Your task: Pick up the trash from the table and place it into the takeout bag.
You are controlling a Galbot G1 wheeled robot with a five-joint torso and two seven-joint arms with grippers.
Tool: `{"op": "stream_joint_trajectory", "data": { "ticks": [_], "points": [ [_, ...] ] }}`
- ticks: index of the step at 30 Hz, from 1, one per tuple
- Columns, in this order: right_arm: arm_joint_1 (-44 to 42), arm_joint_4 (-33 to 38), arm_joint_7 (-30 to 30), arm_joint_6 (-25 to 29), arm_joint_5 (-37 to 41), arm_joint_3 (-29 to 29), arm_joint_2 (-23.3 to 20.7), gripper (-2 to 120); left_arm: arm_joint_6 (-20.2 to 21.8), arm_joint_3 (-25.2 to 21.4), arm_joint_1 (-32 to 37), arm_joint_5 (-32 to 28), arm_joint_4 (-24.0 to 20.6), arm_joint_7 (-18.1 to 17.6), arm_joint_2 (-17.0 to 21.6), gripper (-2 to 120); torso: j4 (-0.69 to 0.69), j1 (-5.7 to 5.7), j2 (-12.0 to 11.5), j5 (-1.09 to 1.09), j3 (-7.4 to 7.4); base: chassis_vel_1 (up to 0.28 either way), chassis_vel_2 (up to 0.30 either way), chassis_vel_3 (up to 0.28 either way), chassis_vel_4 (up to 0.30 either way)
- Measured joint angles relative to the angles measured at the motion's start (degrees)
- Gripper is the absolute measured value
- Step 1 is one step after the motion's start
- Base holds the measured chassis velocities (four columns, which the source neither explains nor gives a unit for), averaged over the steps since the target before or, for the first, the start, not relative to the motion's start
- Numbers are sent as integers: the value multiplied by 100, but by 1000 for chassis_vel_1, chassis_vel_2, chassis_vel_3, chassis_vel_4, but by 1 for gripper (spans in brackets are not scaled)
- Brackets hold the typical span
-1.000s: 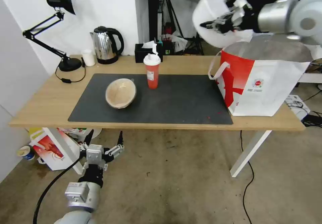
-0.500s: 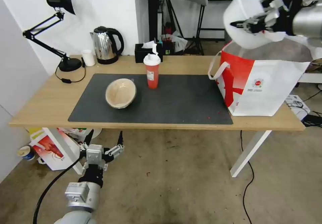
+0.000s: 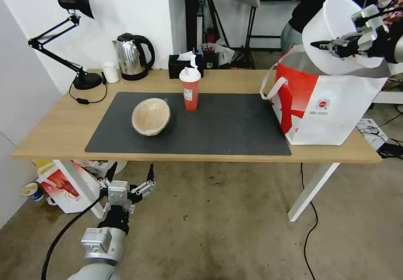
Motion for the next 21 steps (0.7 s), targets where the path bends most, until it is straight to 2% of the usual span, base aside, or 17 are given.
{"op": "stream_joint_trajectory", "data": {
  "ticks": [21],
  "points": [
    [83,-392,-8,9,-198,-167,357,0,0,0,0,0,0,0,0,100,-1,0,0,-1,0,0,0,0,0]
  ]
}}
